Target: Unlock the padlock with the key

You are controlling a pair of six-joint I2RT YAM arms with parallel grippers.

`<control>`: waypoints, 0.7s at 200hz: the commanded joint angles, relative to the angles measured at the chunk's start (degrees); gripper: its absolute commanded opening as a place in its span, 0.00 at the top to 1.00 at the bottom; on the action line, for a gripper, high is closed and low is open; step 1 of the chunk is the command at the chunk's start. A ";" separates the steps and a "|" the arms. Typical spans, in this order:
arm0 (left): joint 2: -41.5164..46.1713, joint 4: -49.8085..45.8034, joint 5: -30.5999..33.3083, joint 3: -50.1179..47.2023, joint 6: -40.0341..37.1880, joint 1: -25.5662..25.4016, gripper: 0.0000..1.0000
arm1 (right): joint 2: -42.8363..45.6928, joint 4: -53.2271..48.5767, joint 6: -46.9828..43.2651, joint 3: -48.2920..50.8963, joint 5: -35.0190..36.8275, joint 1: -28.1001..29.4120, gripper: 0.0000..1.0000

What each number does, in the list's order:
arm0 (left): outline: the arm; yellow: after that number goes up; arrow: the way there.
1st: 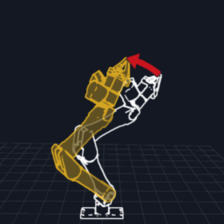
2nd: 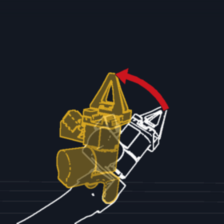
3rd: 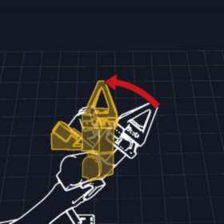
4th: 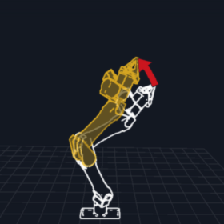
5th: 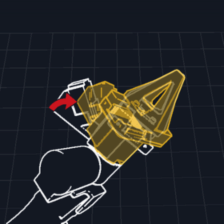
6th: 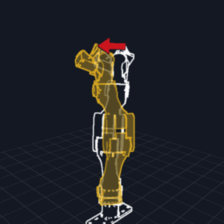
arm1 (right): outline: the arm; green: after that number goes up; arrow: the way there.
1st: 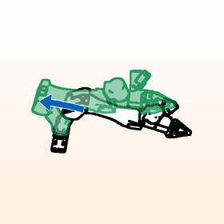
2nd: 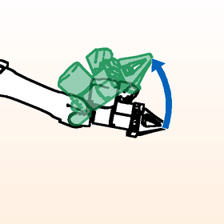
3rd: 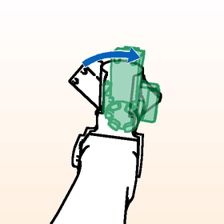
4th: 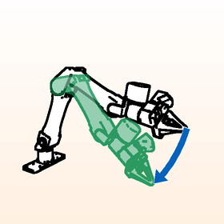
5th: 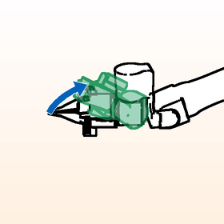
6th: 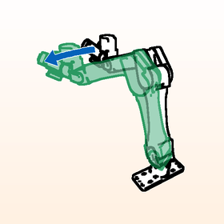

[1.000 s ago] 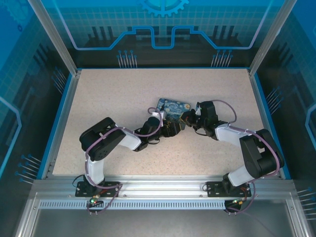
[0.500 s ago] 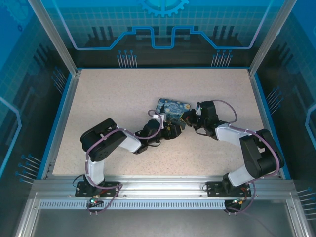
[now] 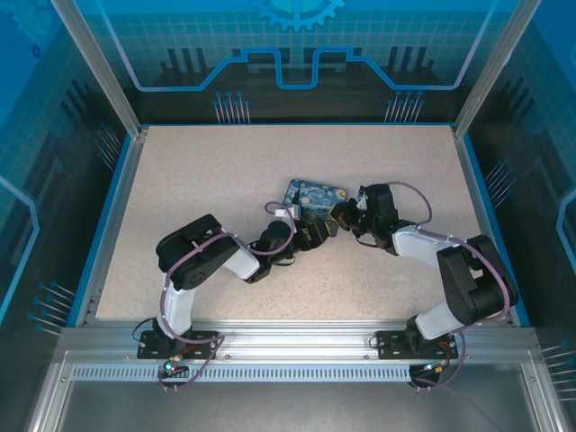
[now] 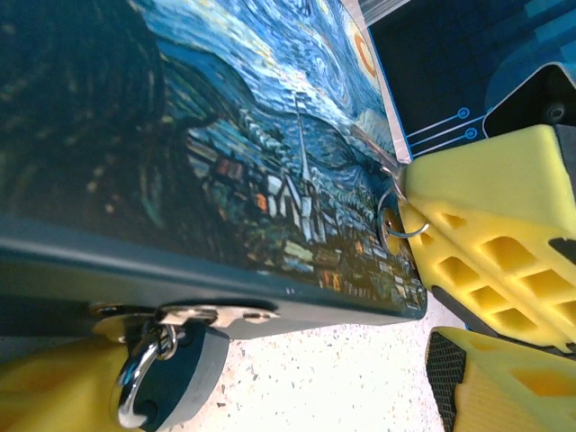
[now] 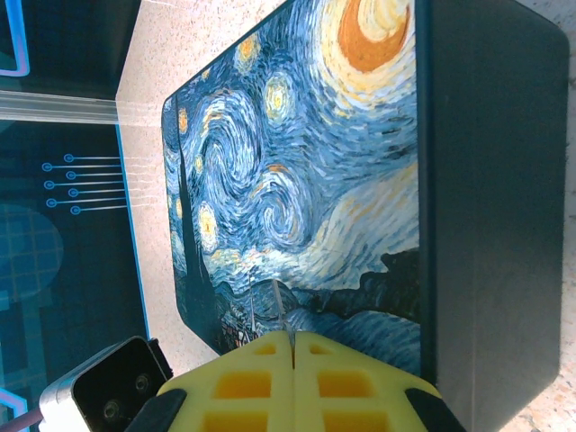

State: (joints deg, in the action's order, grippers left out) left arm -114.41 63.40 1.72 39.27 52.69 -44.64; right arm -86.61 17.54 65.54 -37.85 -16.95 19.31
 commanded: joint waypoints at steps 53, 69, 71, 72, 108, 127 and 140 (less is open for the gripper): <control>-0.73 1.72 4.22 -2.35 4.35 -1.33 0.33 | -0.36 -2.95 -0.59 -1.01 -0.54 -0.77 1.00; -0.81 -0.44 5.27 -2.31 4.99 -1.56 0.36 | -0.22 -3.05 -0.59 -0.92 -0.50 -0.77 1.00; -0.88 -0.68 5.35 -2.30 5.04 -1.52 0.36 | -0.16 -3.00 -0.52 -0.92 -0.46 -0.77 1.00; -0.89 -0.75 5.38 -2.28 5.09 -1.55 0.37 | -0.15 -3.02 -0.51 -0.92 -0.50 -0.77 1.00; -1.75 -3.28 6.54 -2.25 5.50 -1.55 0.41 | 0.21 -3.23 -0.59 -0.83 -0.39 -0.78 1.00; -2.11 -3.92 7.39 -2.35 5.68 -1.61 0.44 | 0.21 -3.38 -0.59 -0.79 -0.45 -0.77 1.00; -2.22 -4.41 7.90 -2.35 5.68 -1.64 0.47 | 0.30 -3.36 -0.59 -0.73 -0.43 -0.77 1.00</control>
State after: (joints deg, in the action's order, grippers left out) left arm -115.13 64.40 7.11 37.71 57.47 -45.93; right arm -86.61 16.99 65.54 -38.00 -17.12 19.27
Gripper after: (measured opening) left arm 0.550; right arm 0.063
